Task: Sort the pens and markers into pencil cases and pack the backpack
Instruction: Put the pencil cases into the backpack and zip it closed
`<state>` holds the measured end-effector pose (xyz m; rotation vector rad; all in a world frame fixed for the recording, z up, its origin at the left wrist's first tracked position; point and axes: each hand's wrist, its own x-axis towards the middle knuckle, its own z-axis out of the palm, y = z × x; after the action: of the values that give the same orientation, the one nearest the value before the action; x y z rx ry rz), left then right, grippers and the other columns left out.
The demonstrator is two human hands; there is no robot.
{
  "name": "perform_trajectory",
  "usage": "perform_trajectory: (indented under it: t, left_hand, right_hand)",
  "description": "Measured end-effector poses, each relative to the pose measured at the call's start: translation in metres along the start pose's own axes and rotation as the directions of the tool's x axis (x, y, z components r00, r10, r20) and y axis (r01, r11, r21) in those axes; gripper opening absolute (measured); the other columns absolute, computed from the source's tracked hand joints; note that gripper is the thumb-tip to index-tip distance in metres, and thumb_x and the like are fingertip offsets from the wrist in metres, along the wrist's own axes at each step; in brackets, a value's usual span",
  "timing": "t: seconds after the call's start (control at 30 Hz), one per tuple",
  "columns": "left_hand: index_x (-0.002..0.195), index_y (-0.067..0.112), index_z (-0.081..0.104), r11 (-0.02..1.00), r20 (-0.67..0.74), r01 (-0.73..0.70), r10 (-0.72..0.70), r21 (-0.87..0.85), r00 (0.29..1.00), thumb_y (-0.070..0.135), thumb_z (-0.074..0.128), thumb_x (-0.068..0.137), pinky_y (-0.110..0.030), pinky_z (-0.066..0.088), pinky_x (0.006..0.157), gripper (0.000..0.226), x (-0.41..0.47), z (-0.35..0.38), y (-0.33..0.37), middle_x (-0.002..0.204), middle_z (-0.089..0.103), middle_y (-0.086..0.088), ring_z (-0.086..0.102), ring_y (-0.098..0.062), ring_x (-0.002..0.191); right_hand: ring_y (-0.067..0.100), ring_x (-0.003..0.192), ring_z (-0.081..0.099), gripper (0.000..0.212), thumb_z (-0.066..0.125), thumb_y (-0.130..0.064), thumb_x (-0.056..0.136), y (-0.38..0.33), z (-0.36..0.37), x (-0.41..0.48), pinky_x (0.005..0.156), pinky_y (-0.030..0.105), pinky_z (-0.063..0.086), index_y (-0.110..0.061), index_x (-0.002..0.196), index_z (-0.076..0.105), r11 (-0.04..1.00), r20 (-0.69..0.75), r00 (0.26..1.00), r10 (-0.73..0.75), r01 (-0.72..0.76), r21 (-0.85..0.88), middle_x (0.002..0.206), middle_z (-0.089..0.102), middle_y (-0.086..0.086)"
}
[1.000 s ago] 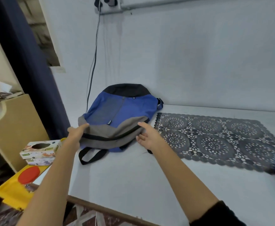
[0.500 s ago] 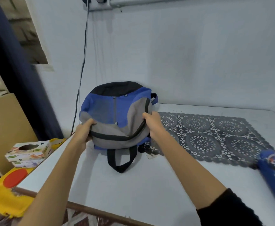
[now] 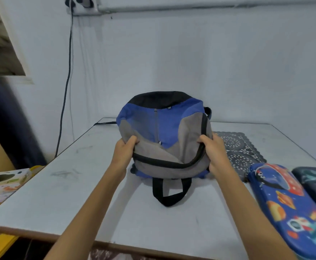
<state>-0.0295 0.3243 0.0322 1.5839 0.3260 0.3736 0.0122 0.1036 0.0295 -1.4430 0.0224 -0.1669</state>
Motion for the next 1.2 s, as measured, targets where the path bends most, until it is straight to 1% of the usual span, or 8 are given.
perform_trajectory:
  t: [0.33,0.47,0.6,0.73,0.83,0.97,1.03,1.2]
  left_hand:
    - [0.09,0.001,0.059,0.995,0.083,0.075,-0.081,0.067,0.993,0.014,0.053,0.096,-0.028,0.047,0.065,0.015,-0.068,0.006,-0.042,0.083,0.064,-0.015,0.059,-0.021,0.079]
    - [0.093,-0.001,0.062,0.986,0.083,0.078,-0.091,0.146,0.992,0.016,0.057,0.095,-0.032,0.049,0.069,0.017,-0.073,-0.002,-0.048,0.09,0.069,-0.015,0.063,-0.025,0.085]
    - [0.081,0.008,0.063,0.951,0.19,0.04,-0.102,0.305,0.976,0.023,0.063,0.093,-0.019,0.041,0.054,0.02,-0.071,-0.017,-0.048,0.063,0.064,0.006,0.056,-0.013,0.065]
    - [0.09,-0.001,0.065,0.857,0.242,0.086,-0.237,0.508,0.941,0.056,0.062,0.087,-0.021,0.038,0.054,0.058,-0.059,-0.042,-0.044,0.065,0.059,-0.003,0.049,-0.016,0.06]
    - [0.078,0.0,0.068,0.848,0.142,0.102,-0.204,0.52,0.969,0.059,0.047,0.091,-0.026,0.037,0.052,0.064,-0.047,-0.052,-0.038,0.058,0.059,0.001,0.045,-0.019,0.054]
    - [0.089,0.022,0.067,0.875,0.02,-0.007,-0.003,0.483,1.0,0.05,0.052,0.092,-0.038,0.05,0.072,0.032,-0.031,-0.058,-0.048,0.087,0.071,-0.004,0.059,-0.024,0.066]
    - [0.105,0.033,0.062,0.846,0.101,-0.09,0.043,0.526,0.994,0.056,0.047,0.068,-0.042,0.052,0.086,0.046,-0.029,-0.057,-0.057,0.103,0.071,0.001,0.067,-0.019,0.084]
    - [0.105,0.043,0.057,0.841,0.122,-0.163,0.116,0.517,0.986,0.062,0.039,0.054,-0.037,0.05,0.086,0.057,-0.042,-0.043,-0.062,0.094,0.067,0.019,0.063,-0.004,0.087]
  right_hand:
    - [0.025,0.087,0.063,0.018,0.056,-0.001,0.085,0.046,-0.066,-0.058,0.077,0.036,0.049,-0.004,0.101,0.064,0.989,-0.148,0.979,0.137,-0.143,-0.033,0.093,0.069,0.01]
    - [0.024,0.118,0.054,0.057,0.06,-0.002,0.083,0.056,-0.073,-0.058,0.1,0.043,0.045,-0.015,0.137,0.046,0.966,-0.12,0.991,0.056,-0.084,-0.245,0.129,0.057,0.005]
    - [0.027,0.123,0.046,0.061,0.063,-0.01,0.084,0.052,-0.078,-0.069,0.093,0.033,0.041,-0.011,0.141,0.042,0.799,-0.09,0.989,-0.121,0.043,-0.6,0.136,0.044,0.009]
    - [0.029,0.134,0.029,0.063,0.056,-0.03,0.093,0.041,-0.086,-0.076,0.106,0.035,0.03,-0.009,0.148,0.033,0.544,0.002,0.999,-0.044,0.026,-0.839,0.152,0.029,0.008]
    - [0.03,0.139,0.018,0.067,0.05,-0.038,0.096,0.022,-0.084,-0.082,0.11,0.036,0.025,-0.017,0.152,0.021,0.45,0.038,0.999,-0.001,0.035,-0.892,0.157,0.017,0.006]
    - [0.023,0.139,0.023,0.061,0.053,-0.039,0.093,-0.003,-0.051,-0.086,0.109,0.035,0.026,-0.027,0.148,0.032,0.492,0.179,0.969,-0.17,0.241,-0.836,0.153,0.025,0.002]
    - [0.018,0.132,0.035,0.05,0.055,-0.039,0.092,-0.01,-0.022,-0.089,0.106,0.034,0.033,-0.028,0.14,0.045,0.581,0.323,0.922,-0.215,0.387,-0.716,0.142,0.04,-0.003]
    - [0.018,0.101,0.058,0.054,0.049,-0.065,0.087,-0.007,0.059,-0.095,0.082,0.035,0.045,-0.023,0.12,0.059,0.533,0.51,0.86,-0.004,0.434,-0.726,0.112,0.062,-0.004]
